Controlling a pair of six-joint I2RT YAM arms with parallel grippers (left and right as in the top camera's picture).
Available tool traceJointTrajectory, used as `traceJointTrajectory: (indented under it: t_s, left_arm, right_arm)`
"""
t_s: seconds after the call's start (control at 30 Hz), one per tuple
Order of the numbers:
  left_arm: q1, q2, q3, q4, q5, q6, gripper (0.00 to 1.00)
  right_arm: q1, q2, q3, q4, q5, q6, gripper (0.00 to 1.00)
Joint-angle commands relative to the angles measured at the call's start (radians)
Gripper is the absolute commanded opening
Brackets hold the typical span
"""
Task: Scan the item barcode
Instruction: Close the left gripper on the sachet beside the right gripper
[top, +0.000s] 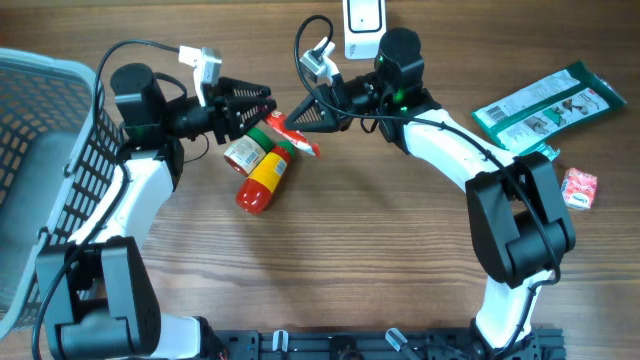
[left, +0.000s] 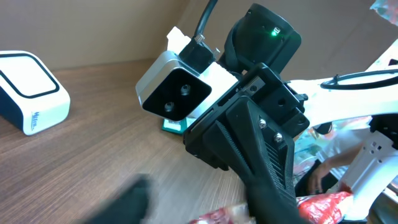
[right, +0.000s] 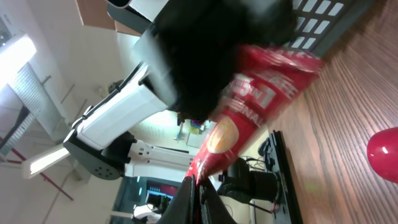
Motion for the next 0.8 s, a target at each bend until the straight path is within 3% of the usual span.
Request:
traceJointTrajectory:
  t_s: [0.0, 0.17, 0.3, 0.47, 0.57, 0.67, 0.7, 0.77]
  left_arm:
    - [0.016, 0.01, 0.006, 0.012, 0.024, -0.018, 0.83]
    - [0.051, 0.01, 0.006, 0.037, 0.14, -0.018, 0.81]
    - [0.006, 0.01, 0.006, 0.039, 0.154, -0.018, 0.72]
    - [0.005, 0.01, 0.006, 0.041, 0.155, -0.019, 0.4]
    - [0.005, 0.01, 0.006, 0.04, 0.164, -0.019, 0.31]
    - [0.005, 0.01, 0.006, 0.037, 0.174, -0.019, 0.09]
    - [0.005, 0.01, 0.006, 0.037, 0.174, -0.019, 0.04]
    - [0.005, 0.01, 0.006, 0.037, 0.173, -0.039, 0.04]
  right_arm:
    - [0.002, 0.006, -0.004, 0.013, -0.064, 0.006, 0.04]
    - [0.002, 0.006, -0.003, 0.064, -0.063, 0.007, 0.04]
    - [0.002, 0.006, -0.003, 0.111, -0.063, 0.007, 0.04]
    - [0.002, 0.006, -0.003, 0.111, -0.063, 0.007, 0.04]
    - [0.002, 0.006, -0.003, 0.112, -0.063, 0.007, 0.04]
    - [0.001, 0.006, -0.003, 0.112, -0.063, 0.008, 0.04]
    - [-0.001, 0.006, -0.003, 0.111, -0.063, 0.01, 0.04]
    - [-0.008, 0.006, -0.003, 0.112, -0.063, 0.011, 0.04]
